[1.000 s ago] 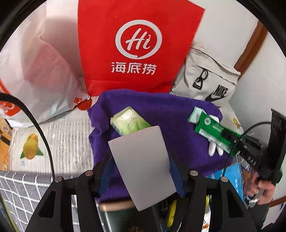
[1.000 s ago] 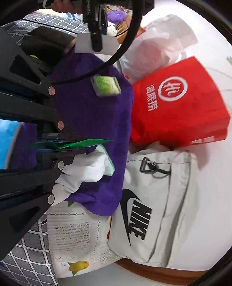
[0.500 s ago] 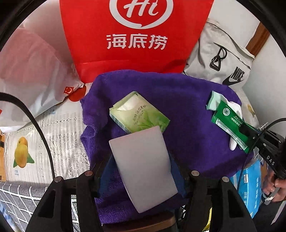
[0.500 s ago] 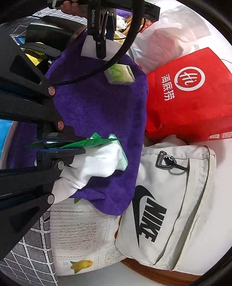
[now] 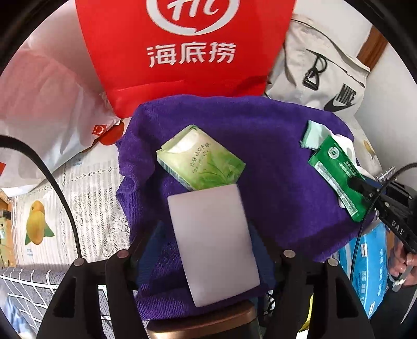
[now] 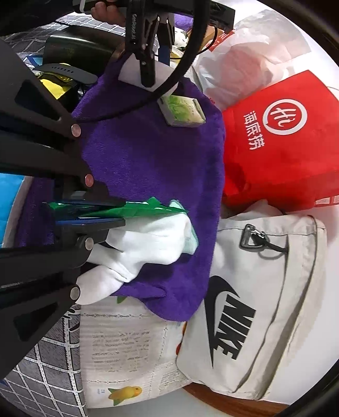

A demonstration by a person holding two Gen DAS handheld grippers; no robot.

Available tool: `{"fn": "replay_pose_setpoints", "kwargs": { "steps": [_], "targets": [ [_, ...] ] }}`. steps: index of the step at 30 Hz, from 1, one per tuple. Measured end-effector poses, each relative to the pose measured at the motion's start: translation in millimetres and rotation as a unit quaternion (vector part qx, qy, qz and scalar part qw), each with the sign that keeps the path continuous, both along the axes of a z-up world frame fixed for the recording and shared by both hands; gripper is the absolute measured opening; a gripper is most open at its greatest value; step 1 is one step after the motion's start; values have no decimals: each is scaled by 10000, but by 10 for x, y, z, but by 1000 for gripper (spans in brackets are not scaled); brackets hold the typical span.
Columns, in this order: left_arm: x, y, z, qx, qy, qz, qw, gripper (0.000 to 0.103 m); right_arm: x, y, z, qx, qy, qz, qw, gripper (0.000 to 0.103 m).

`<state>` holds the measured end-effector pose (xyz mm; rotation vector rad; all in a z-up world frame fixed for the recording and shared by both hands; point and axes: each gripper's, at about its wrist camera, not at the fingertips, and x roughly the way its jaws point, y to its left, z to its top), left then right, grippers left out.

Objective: Organize soft objects
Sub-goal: 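Lower the green packet and white card onto the towel and open both tools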

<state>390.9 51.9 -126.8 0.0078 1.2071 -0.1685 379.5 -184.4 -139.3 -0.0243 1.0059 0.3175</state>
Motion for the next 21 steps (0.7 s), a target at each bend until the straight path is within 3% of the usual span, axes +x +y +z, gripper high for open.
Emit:
{"fn": "replay_pose_setpoints", "kwargs": {
  "steps": [4,7,8,15,21],
  "targets": [
    [-48,-19,47,118,-63,-22,9999,74,-12,-27,2,67,42,-15,10000,20],
    [-77,11,94,146,-83,34,9999,77,-54,-38,33,69,-22,23,10000,49],
    [-92,30,114,150,-100,65,9998,77,-83,-44,54,45,-80,23,10000,54],
    [-224,163,293,110,-220,220,9995,77,-239,-111,247,40,-271,-142,9995,54],
    [-412,164,545,254,-486,155,9984,77,-603,15,527,34,-479,-5,9988,54]
  ]
}}
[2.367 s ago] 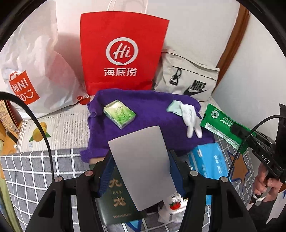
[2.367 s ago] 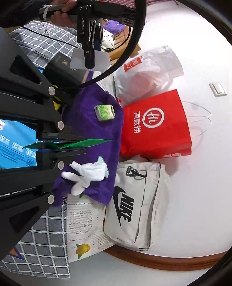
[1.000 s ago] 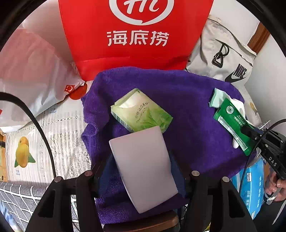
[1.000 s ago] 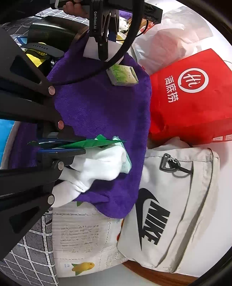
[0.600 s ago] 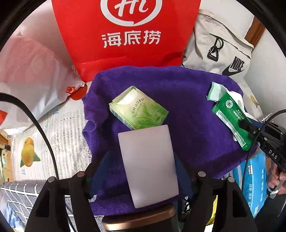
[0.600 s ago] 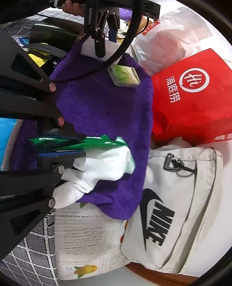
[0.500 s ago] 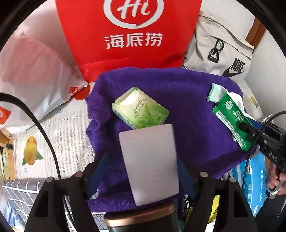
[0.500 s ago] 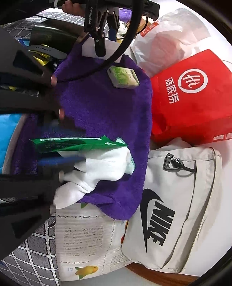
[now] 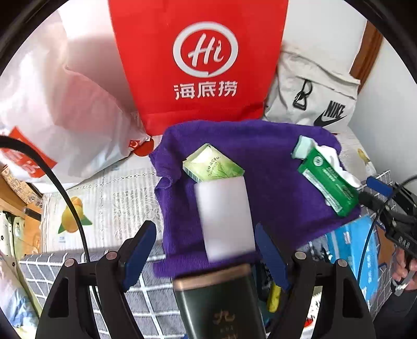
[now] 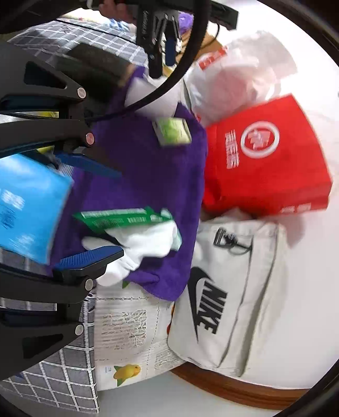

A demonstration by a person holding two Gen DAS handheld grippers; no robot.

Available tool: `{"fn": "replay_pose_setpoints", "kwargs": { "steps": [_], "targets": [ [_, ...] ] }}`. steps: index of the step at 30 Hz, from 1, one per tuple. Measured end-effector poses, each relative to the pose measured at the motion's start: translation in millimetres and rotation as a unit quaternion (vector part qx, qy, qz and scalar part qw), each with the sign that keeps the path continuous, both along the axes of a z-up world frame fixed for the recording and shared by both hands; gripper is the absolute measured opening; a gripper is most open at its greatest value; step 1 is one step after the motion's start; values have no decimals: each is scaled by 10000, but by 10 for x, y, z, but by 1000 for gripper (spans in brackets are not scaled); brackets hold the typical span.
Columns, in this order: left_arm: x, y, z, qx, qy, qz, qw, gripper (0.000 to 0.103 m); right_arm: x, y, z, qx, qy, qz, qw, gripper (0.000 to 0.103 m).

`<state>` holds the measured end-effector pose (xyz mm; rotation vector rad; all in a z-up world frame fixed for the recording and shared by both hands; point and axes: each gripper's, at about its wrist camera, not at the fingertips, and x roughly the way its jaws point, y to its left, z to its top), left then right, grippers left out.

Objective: Organize soft objects
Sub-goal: 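Lower the green packet and white card onto the towel and open both tools, then grasp the thin white card beside the blue tissue box with the right tool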

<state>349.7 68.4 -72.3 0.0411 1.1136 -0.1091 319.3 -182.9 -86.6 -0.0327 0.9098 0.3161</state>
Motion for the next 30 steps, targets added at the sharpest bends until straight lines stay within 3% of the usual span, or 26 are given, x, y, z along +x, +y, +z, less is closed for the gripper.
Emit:
{"fn": "replay_pose_setpoints", "kwargs": {
  "steps": [8,16,22,24,25,26,30],
  "targets": [
    [-434,93,139,-119,-168,79,9998,77,-668,366,148,249,44,528,9983,55],
    [-911,254,35,-375,-86,300,9988,77,-1092,759,-131,338,488,1041,9928,55],
    [-1309,312,-36,-568,-67,344,9978,77,-1091,1027,-316,1,698,1098,9915,55],
    [-1407,331,-67,-615,-49,372,9974,77,-1057,1086,-383,-64,818,1124,9903,42],
    [-1446,340,-80,-640,-39,370,9973,77,-1053,1098,-395,-112,813,1117,9903,22],
    [-1493,347,-98,-658,-38,349,9972,77,-1062,1107,-401,-131,808,1113,9904,10],
    [-1576,400,-118,-647,-55,361,9972,77,-1200,1100,-297,87,693,1217,9901,9]
  ]
}}
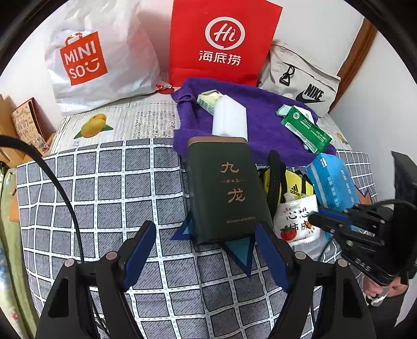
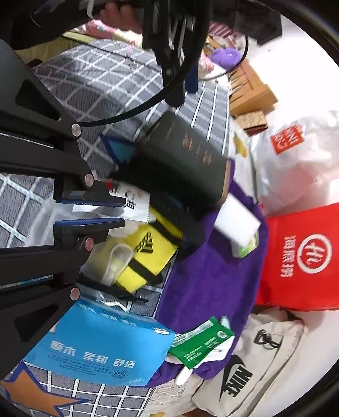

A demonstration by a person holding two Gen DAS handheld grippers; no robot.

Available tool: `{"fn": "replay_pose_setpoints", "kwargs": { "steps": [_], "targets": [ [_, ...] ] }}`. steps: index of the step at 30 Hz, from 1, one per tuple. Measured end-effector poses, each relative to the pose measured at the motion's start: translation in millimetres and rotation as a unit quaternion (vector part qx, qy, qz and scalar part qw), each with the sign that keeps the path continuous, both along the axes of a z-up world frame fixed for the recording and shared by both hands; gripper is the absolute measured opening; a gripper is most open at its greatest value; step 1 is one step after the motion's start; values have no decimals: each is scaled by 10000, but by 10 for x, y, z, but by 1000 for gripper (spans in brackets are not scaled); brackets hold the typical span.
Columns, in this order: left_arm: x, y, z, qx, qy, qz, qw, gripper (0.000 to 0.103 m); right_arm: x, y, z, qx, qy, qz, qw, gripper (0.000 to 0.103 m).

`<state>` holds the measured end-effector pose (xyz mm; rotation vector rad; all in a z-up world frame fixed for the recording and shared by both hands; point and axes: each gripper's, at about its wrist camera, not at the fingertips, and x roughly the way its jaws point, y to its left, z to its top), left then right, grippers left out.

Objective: Organize soft objects
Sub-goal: 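Grasp the thin white card beside the blue tissue box with the right tool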

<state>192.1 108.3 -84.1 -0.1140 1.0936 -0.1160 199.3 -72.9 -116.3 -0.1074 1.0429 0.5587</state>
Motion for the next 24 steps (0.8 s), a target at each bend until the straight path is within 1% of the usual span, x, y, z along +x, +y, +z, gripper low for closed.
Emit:
{"fn": "replay_pose_setpoints", "kwargs": {
  "steps": [2,5,10,12,14,16,18,20,24],
  "targets": [
    [-18,30,-2,-47,-19,10,10000,77,-81,12,61,116,-21,99,9999,9],
    [-37,45,-18,-108,-28,6,9999,77,-162,94,76,217,66,253,9994,9],
    [-102,28,-55,-196,-16,-59,9998,77,-158,298,-90,-88,153,262,9995,10],
    [-128,25,-70,-219,-3,-75,9997,77,-112,329,-147,-45,231,186,9996,9],
    [-142,26,-91,-241,45,-92,9997,77,-107,330,-135,16,161,177,9997,4],
    [-167,14,-107,-205,36,-161,9997,77,-143,293,-70,44,-15,199,9998,4],
    [-191,-21,-114,-154,-20,-236,9996,77,-173,213,-11,102,-52,114,9999,4],
    [-220,-74,-96,-125,-107,-314,9994,77,-212,134,55,120,-145,56,9998,4],
    [-276,-259,-8,-175,-432,-694,9965,77,-313,-113,212,11,-398,-166,9991,4]
  ]
}}
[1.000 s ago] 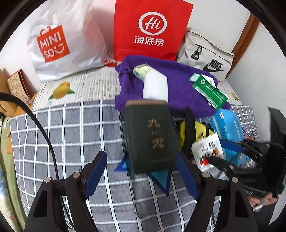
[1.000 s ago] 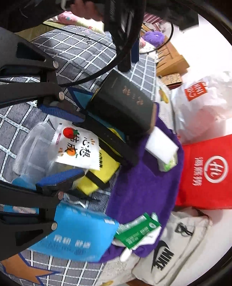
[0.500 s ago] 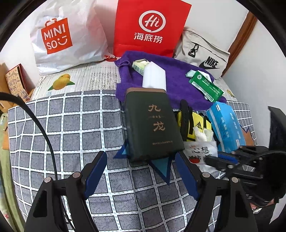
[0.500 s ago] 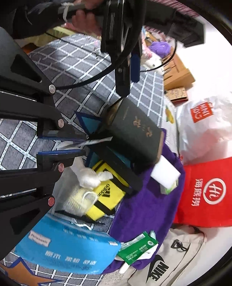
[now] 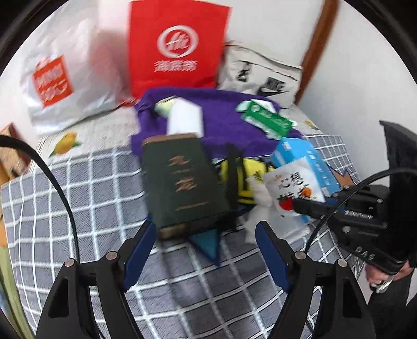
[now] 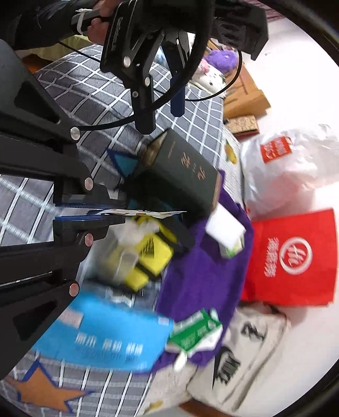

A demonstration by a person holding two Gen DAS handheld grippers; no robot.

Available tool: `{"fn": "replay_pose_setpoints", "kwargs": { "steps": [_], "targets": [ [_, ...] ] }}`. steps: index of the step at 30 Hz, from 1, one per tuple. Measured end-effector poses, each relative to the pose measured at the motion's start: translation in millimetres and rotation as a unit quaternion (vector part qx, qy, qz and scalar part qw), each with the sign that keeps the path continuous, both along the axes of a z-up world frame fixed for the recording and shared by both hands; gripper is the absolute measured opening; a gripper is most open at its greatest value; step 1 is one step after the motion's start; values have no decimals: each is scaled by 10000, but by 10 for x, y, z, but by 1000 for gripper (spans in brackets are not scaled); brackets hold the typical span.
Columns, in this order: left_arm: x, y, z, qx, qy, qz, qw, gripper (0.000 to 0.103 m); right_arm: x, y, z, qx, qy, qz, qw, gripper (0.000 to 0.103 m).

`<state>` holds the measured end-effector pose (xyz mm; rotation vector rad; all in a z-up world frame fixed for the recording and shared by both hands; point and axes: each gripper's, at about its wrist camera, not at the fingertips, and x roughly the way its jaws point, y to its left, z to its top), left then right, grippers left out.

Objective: Organize soft objects
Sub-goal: 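Grasp the thin white card beside the blue tissue box with the right tool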

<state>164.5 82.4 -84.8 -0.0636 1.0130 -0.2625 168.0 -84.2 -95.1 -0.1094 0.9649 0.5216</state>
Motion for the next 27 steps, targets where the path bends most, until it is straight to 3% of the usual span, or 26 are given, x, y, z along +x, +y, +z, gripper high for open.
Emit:
{"fn": "replay_pose_setpoints", "kwargs": {
  "steps": [4,8,10,14,20,25,27],
  "targets": [
    [71,-265,54,177,-164,-331,9992,77,-99,-357,130,-20,-213,-339,9992,4],
    [239,-625,39,705,-354,-746,9941,77,-162,-617,203,67,-326,-571,9978,4],
    [358,-770,-14,987,-296,-851,9910,77,-178,-728,221,126,-352,-680,9970,4],
    [540,-951,-64,1114,-223,-1067,9878,70,-180,-872,223,143,-367,-820,9959,4],
    [867,-1003,-184,1187,132,-978,9880,60,-184,-1008,212,178,-369,-936,9948,4],
    [1052,-1047,-288,1334,360,-909,9862,59,-182,-1119,194,240,-344,-996,9941,4],
    [1093,-1066,-319,1398,424,-873,9854,53,-168,-1155,184,270,-341,-995,9941,4]
  ]
}}
